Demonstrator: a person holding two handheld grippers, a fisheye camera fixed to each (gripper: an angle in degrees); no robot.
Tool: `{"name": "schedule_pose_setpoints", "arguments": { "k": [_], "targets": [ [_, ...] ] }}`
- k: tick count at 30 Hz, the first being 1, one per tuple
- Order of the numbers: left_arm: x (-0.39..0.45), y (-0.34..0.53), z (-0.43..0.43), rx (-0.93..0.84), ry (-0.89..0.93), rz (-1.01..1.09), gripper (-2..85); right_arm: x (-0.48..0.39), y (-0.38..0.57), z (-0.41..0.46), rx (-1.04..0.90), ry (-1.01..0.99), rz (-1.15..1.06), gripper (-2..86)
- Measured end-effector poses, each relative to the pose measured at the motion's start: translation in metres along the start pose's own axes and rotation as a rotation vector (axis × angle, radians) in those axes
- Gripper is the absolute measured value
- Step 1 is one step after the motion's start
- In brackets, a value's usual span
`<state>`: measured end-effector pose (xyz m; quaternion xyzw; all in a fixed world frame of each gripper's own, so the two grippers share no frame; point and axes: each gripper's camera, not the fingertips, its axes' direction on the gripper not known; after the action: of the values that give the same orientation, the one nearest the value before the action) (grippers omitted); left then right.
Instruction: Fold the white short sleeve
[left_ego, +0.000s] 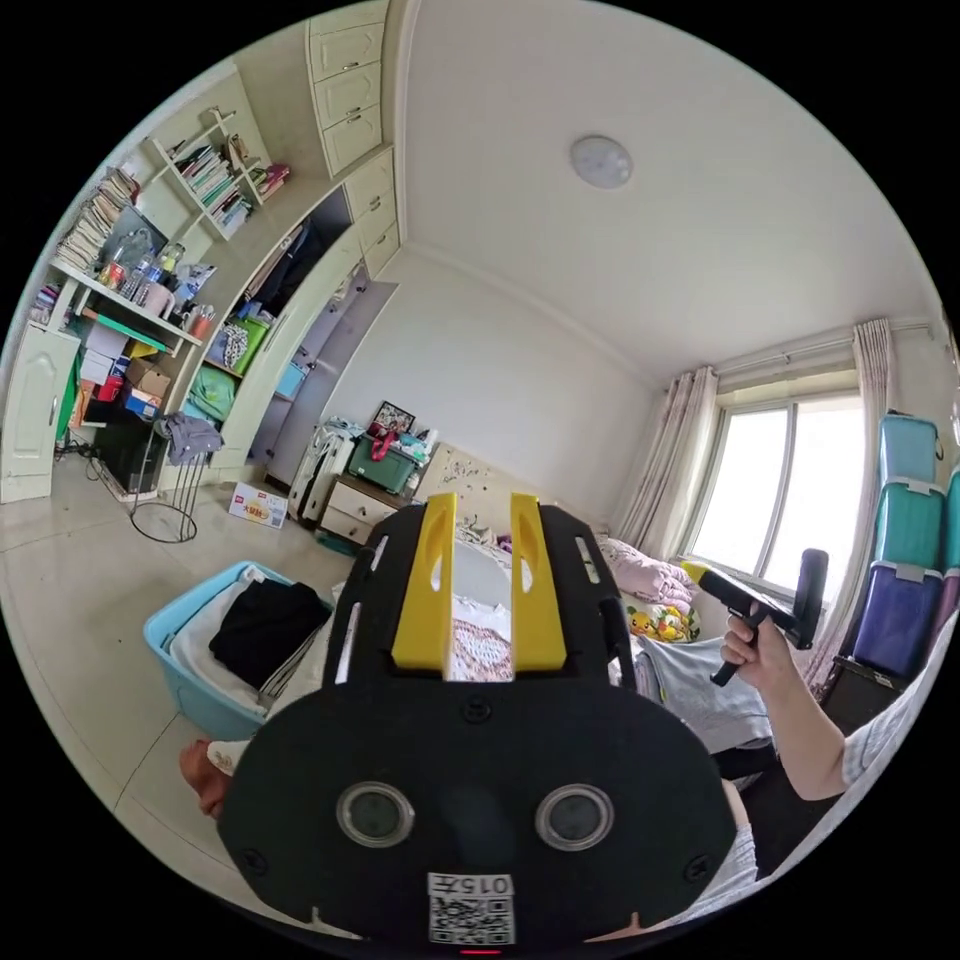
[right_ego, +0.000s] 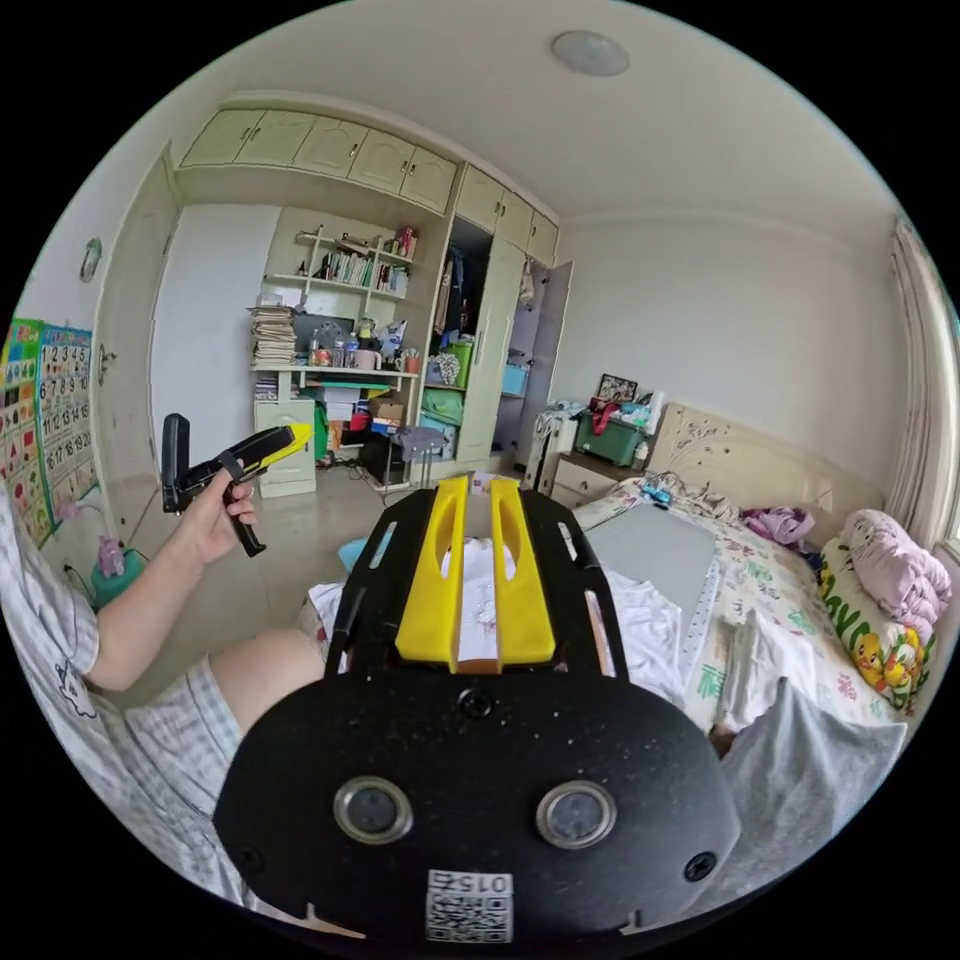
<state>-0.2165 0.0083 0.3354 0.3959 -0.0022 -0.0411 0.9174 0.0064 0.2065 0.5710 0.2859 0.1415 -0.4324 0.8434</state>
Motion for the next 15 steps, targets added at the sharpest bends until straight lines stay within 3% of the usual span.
{"name": "schedule_pose_setpoints", "arguments": {
  "k": [6,15],
  "targets": [
    [-0.072,-0.025,0.058,-0.019,-0.074,-0.123,9.3,0.027,0.006,0.103,-0.107,-0.060,0.084,4.5],
    [-0.221,-0.022,0.216,-0.438,-0.090,-0.375,12.0,0.083,-0.003,0.293,-0.310,-0.108,0.109,4.2]
  ]
}}
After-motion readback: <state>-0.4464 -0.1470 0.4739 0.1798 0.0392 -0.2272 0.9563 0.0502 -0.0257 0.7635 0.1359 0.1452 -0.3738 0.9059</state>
